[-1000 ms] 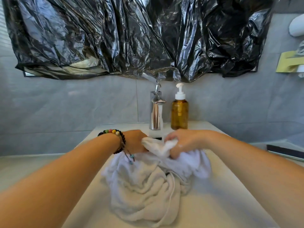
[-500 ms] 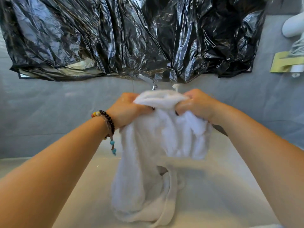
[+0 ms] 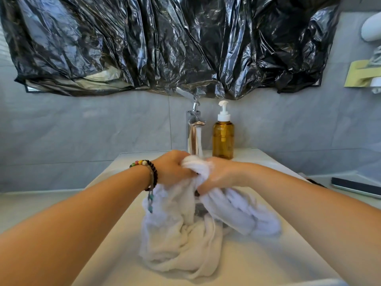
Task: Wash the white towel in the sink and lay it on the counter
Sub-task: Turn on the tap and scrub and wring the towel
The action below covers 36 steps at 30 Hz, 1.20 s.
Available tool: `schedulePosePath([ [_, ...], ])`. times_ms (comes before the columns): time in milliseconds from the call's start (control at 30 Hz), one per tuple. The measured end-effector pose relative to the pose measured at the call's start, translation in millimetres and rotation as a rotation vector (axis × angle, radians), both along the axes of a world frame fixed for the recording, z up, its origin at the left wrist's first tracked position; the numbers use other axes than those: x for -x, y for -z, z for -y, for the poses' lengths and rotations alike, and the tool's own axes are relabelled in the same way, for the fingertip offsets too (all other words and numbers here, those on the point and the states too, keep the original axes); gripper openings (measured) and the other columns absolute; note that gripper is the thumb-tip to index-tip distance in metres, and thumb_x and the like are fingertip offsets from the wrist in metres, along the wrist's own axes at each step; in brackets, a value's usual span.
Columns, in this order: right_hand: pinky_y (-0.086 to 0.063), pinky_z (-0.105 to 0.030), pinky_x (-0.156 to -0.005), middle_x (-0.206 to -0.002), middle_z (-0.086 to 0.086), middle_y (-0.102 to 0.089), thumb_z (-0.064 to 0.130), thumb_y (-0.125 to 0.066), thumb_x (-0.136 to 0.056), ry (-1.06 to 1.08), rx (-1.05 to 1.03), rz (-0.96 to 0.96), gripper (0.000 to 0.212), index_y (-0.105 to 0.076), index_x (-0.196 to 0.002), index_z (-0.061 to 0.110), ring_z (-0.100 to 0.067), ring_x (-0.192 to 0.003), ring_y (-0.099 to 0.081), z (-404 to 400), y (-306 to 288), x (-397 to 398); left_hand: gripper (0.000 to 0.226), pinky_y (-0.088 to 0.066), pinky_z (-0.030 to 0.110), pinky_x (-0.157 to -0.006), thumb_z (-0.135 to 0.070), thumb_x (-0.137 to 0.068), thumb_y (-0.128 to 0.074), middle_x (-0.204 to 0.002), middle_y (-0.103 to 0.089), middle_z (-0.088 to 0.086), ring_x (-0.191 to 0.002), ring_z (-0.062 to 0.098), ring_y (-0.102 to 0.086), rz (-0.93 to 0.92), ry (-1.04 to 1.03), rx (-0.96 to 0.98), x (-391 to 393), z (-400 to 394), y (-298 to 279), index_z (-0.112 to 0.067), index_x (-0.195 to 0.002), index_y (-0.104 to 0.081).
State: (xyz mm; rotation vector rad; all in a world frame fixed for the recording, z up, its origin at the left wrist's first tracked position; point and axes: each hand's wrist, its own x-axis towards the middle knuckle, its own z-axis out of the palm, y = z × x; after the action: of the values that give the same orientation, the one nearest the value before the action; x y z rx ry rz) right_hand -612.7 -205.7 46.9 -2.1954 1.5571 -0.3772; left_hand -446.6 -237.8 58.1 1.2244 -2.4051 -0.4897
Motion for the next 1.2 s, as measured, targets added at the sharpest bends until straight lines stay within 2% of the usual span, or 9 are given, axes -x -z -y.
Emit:
schedulePosePath([
  [233, -0.025, -0.027, -0.049, -0.050, 0.007, -0.039, 0.002, -0.077, -0.059, 0.251, 0.402, 0.482, 0.026, -0.053, -0.053, 0.009, -0.009, -0.056, -0.032, 2, -45, 31, 0.026, -0.051, 0.018, -0.062, -0.035, -0.070, -0.085, -0.076, -0.067, -0.001, -0.069, 0.013, -0.063, -0.219, -0.049, 0.039, 11, -11, -27, -0.023, -0.082, -0.066],
  [367, -0.034, -0.022, -0.053, -0.064, -0.005, -0.047, 0.010, -0.064, -0.046, 0.294, 0.491, 0.821, 0.034, -0.061, -0.072, -0.013, -0.011, -0.061, -0.040, -11, -65, 40, 0.046, -0.057, 0.030, -0.082, -0.031, -0.063, -0.089, -0.099, -0.074, -0.004, -0.090, 0.014, -0.070, 0.029, 0.000, -0.177, 11, -14, -16, -0.023, -0.104, -0.070],
  [467, -0.040, -0.029, -0.057, -0.068, -0.006, -0.058, 0.013, -0.063, -0.042, 0.431, 0.541, 1.021, 0.032, -0.068, -0.072, 0.001, -0.015, -0.064, -0.053, -10, -69, 68, 0.049, -0.055, 0.036, -0.092, -0.030, -0.064, -0.085, -0.109, -0.072, -0.003, -0.100, 0.018, -0.069, 0.095, 0.083, -0.352, 1, -8, 13, -0.026, -0.109, -0.068],
  [567, -0.041, -0.036, -0.062, -0.067, -0.010, -0.059, 0.018, -0.067, -0.041, 0.546, 0.322, 0.809, 0.030, -0.068, -0.070, 0.009, -0.022, -0.068, -0.056, -7, -61, 94, 0.045, -0.052, 0.044, -0.094, -0.036, -0.064, -0.077, -0.113, -0.071, 0.010, -0.101, 0.024, -0.068, -0.190, 0.074, -0.414, -4, 4, 19, -0.024, -0.107, -0.069],
  [767, -0.058, -0.033, -0.070, -0.087, -0.006, -0.074, 0.031, -0.085, -0.066, 0.435, -0.348, -0.177, 0.046, -0.068, -0.101, 0.005, -0.024, -0.075, -0.072, -5, -32, 86, 0.014, -0.058, 0.040, -0.078, -0.014, -0.071, -0.065, -0.088, -0.072, 0.012, -0.081, 0.027, -0.068, -0.714, -0.148, -0.132, -6, 7, -24, -0.017, -0.083, -0.070],
  [900, -0.055, -0.037, -0.090, -0.114, 0.003, -0.065, 0.046, -0.083, -0.068, 0.299, -0.155, -0.208, 0.070, -0.058, -0.124, 0.012, -0.021, -0.099, -0.067, 4, -25, 65, 0.013, -0.056, 0.035, -0.071, -0.006, -0.083, -0.064, -0.085, -0.069, 0.010, -0.077, 0.024, -0.065, -0.903, -0.250, -0.037, -16, 9, -32, -0.018, -0.080, -0.069],
  [1000, -0.050, -0.032, -0.095, -0.123, 0.003, -0.056, 0.031, -0.082, -0.075, 0.125, 0.010, 0.109, 0.077, -0.042, -0.139, 0.019, -0.017, -0.109, -0.059, 7, -7, 36, 0.013, -0.057, 0.037, -0.076, -0.011, -0.071, -0.067, -0.082, -0.069, 0.007, -0.079, 0.021, -0.064, -0.603, -0.177, -0.085, -14, 9, -10, -0.018, -0.081, -0.070],
  [1100, -0.055, -0.032, -0.083, -0.108, -0.001, -0.066, 0.016, -0.080, -0.074, 0.013, 0.110, 0.179, 0.051, -0.057, -0.120, 0.017, -0.017, -0.097, -0.064, 13, 13, 14, 0.016, -0.053, 0.031, -0.079, -0.009, -0.081, -0.060, -0.086, -0.067, 0.000, -0.083, 0.014, -0.061, -0.255, -0.007, -0.175, 1, 7, 7, -0.019, -0.090, -0.069],
  [1200, -0.057, -0.039, -0.076, -0.096, -0.016, -0.068, 0.008, -0.072, -0.082, 0.015, 0.111, 0.228, 0.027, -0.064, -0.107, 0.000, -0.022, -0.085, -0.066, 13, 8, 19, 0.010, -0.048, 0.026, -0.073, -0.011, -0.089, -0.060, -0.084, -0.064, -0.002, -0.084, 0.016, -0.059, -0.256, -0.048, -0.106, 5, 8, 1, -0.018, -0.092, -0.066],
])
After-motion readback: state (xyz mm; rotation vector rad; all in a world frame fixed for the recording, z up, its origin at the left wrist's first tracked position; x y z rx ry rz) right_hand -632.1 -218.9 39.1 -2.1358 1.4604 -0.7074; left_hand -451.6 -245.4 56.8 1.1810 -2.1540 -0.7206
